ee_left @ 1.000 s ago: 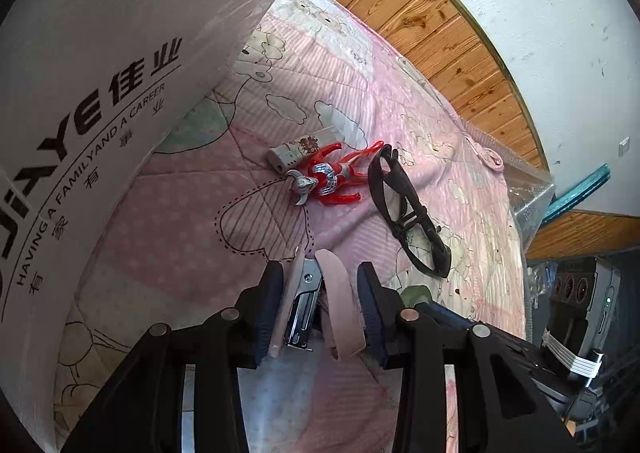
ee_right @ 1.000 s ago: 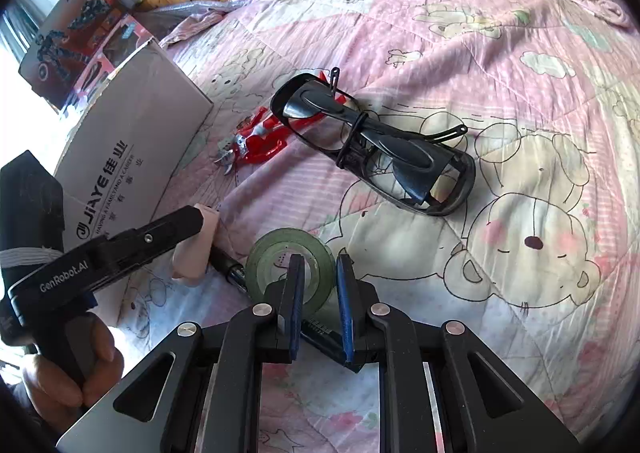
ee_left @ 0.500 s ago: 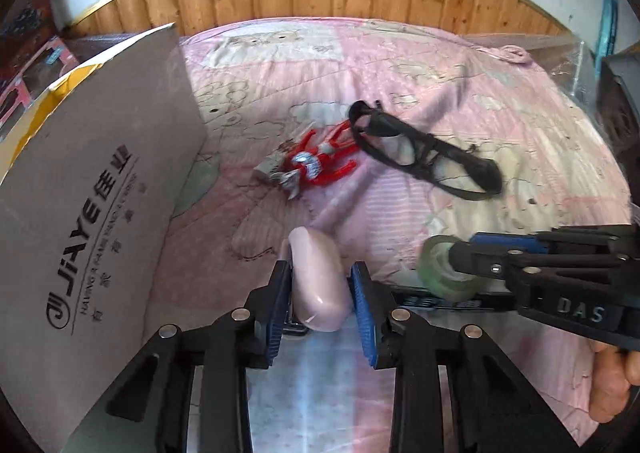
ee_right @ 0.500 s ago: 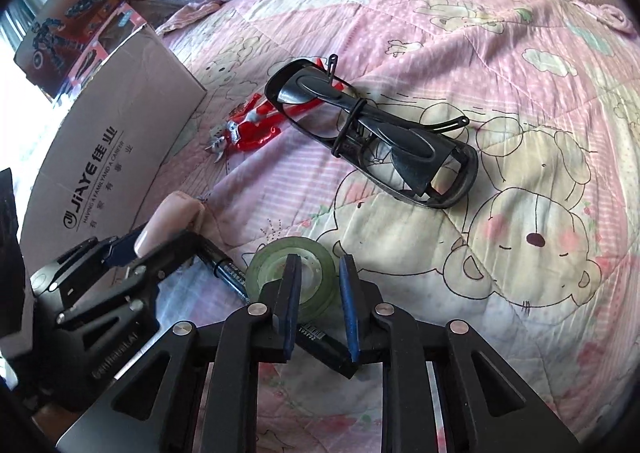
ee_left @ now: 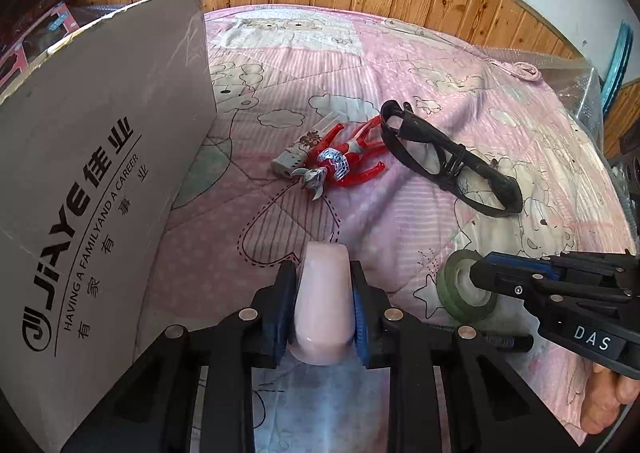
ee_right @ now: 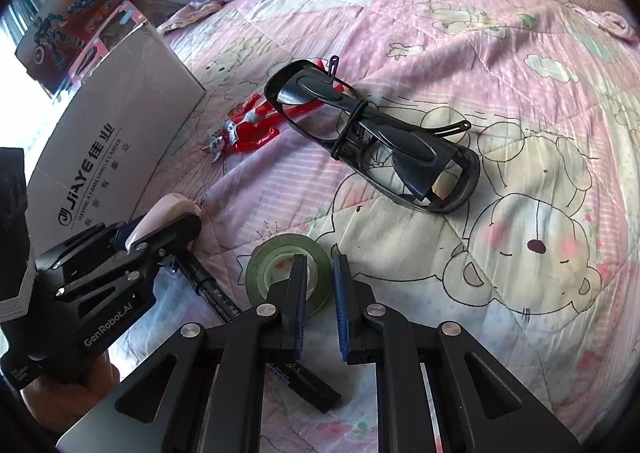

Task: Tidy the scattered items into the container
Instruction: 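Carry the stapler with the left tool while the right tool carries the tape roll over the box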

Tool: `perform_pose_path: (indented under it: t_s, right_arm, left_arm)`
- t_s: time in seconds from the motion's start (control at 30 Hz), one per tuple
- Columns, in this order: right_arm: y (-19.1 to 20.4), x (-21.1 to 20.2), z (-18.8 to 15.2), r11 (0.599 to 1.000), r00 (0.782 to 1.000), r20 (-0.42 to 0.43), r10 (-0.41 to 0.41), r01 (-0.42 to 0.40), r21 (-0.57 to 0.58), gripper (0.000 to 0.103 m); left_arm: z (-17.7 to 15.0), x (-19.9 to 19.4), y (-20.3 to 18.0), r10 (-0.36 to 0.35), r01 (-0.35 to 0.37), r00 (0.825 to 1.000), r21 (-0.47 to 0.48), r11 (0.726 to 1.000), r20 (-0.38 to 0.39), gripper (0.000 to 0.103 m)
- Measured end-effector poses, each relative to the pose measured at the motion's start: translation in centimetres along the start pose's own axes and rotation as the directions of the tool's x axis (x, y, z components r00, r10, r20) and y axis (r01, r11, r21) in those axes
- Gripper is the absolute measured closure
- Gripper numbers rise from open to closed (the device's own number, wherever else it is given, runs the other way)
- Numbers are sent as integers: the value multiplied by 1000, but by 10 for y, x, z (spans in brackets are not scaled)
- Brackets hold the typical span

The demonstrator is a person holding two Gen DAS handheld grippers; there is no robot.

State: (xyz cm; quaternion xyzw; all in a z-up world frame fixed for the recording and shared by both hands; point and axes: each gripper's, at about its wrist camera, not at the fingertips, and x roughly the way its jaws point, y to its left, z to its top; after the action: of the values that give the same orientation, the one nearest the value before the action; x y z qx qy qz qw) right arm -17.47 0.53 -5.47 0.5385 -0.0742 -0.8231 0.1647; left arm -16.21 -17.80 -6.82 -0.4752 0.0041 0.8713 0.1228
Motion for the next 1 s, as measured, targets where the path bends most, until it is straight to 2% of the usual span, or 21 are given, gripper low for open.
perform_pose_path:
  t_s: [0.43, 1.0]
  right_arm:
    - [0, -30, 2, 998, 997, 73, 40, -43, 36, 90]
    - [2, -70, -17, 996, 989, 137, 51, -60, 66, 90]
  left_arm:
    - [-4, -44, -3, -36, 37, 999, -38, 999, 34, 76]
    - [-16, -90, -41, -46, 43, 997, 42, 998, 68, 76]
